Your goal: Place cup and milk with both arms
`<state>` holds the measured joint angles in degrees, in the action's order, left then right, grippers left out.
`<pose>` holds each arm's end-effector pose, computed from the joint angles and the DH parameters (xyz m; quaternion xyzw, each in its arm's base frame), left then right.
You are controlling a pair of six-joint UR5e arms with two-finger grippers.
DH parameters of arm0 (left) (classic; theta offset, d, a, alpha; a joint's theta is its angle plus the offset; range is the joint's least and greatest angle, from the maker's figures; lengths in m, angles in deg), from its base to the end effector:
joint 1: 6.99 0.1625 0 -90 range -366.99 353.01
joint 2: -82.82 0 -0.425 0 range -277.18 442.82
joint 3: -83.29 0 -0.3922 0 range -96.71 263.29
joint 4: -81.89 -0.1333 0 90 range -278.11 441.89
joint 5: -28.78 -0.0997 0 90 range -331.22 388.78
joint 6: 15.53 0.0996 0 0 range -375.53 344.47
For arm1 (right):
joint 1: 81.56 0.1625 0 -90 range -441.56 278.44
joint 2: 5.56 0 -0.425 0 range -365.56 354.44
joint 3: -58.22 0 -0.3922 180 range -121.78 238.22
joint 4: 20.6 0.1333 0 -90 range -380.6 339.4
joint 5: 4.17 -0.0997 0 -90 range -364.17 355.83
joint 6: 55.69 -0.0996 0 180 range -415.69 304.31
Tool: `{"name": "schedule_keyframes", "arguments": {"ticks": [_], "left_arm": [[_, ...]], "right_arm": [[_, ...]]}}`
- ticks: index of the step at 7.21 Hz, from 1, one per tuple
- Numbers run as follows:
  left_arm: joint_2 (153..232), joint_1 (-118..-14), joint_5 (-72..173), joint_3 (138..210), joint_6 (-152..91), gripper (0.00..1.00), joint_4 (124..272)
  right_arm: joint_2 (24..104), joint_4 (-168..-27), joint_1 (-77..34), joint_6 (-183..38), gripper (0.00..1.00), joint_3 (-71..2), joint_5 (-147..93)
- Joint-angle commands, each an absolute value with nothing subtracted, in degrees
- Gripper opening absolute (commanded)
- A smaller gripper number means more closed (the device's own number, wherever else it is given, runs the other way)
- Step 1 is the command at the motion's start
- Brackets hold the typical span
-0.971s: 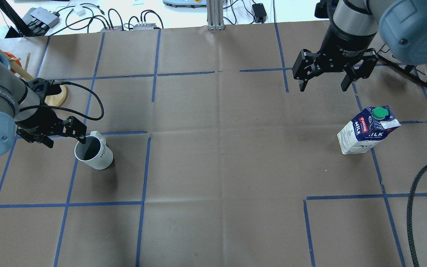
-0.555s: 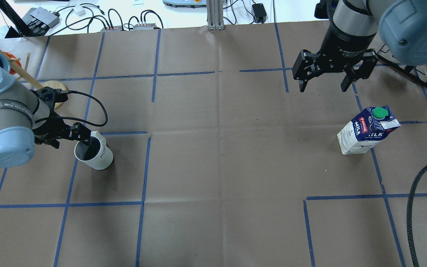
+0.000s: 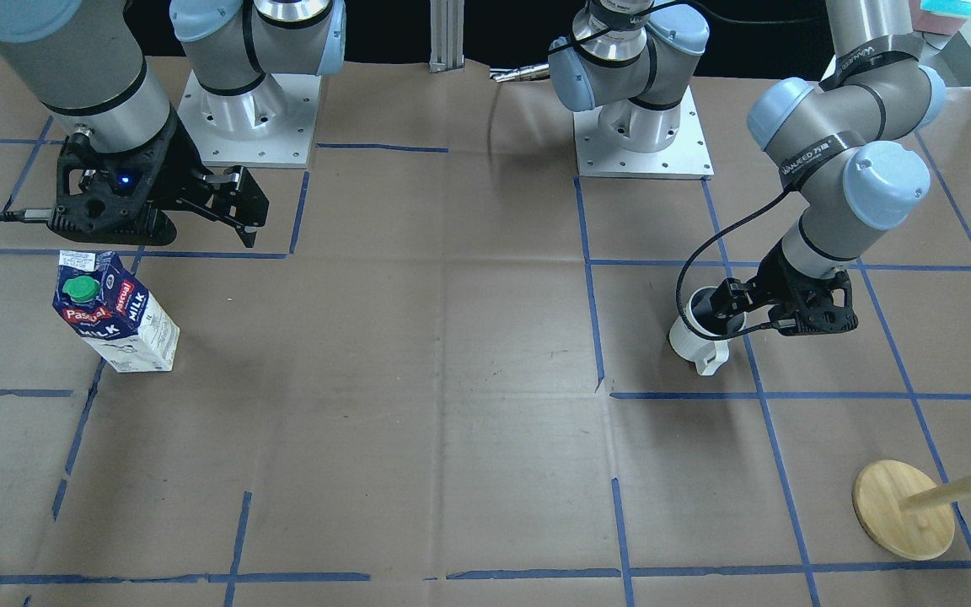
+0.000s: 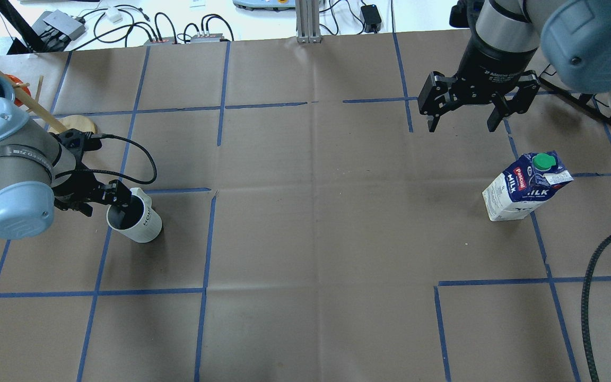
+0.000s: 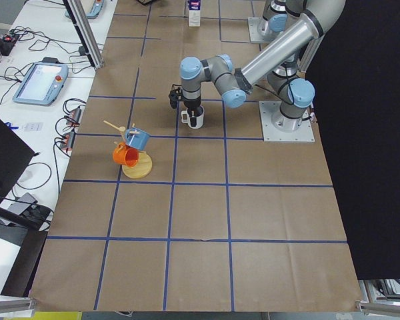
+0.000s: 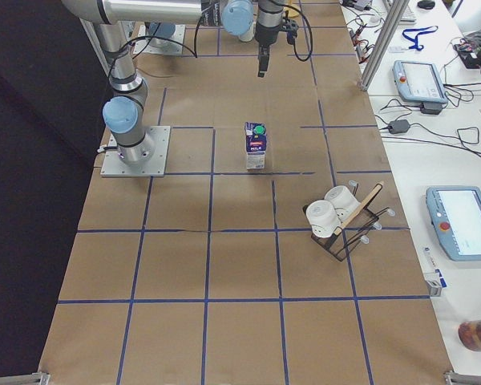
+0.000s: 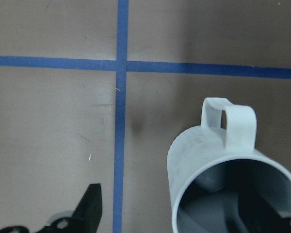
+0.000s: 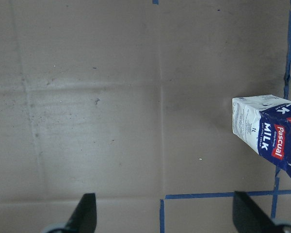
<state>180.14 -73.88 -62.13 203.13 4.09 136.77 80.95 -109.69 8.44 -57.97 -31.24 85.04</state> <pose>0.0605 -0.4774 0.2441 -0.0303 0.9994 0.0195 0.0009 0.1347 -0.5103 0.4605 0.0201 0.9992 0.0338 0.0062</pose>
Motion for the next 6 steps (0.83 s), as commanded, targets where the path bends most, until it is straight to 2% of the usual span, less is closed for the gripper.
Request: {"name": "schedule_keyframes", "arguments": {"ticks": [1, 3, 5, 6], "left_arm": [[180.37, -73.87, -62.10, 203.26, 3.72, 0.27, 137.26], [180.46, -73.87, -61.84, 203.26, 2.75, 0.24, 137.34], [180.64, -73.96, -62.01, 203.09, 1.35, 0.00, 137.34], [180.29, -74.05, -61.32, 202.74, 1.17, 0.00, 137.26]], "right_arm": [[80.92, -109.72, 8.44, -57.97, 1.00, -31.25, 85.04], [80.92, -109.72, 8.44, -57.97, 1.00, -31.25, 85.04], [80.92, -109.72, 8.44, -57.97, 1.00, -31.25, 85.04], [80.92, -109.72, 8.44, -57.97, 1.00, -31.25, 85.04]]}}
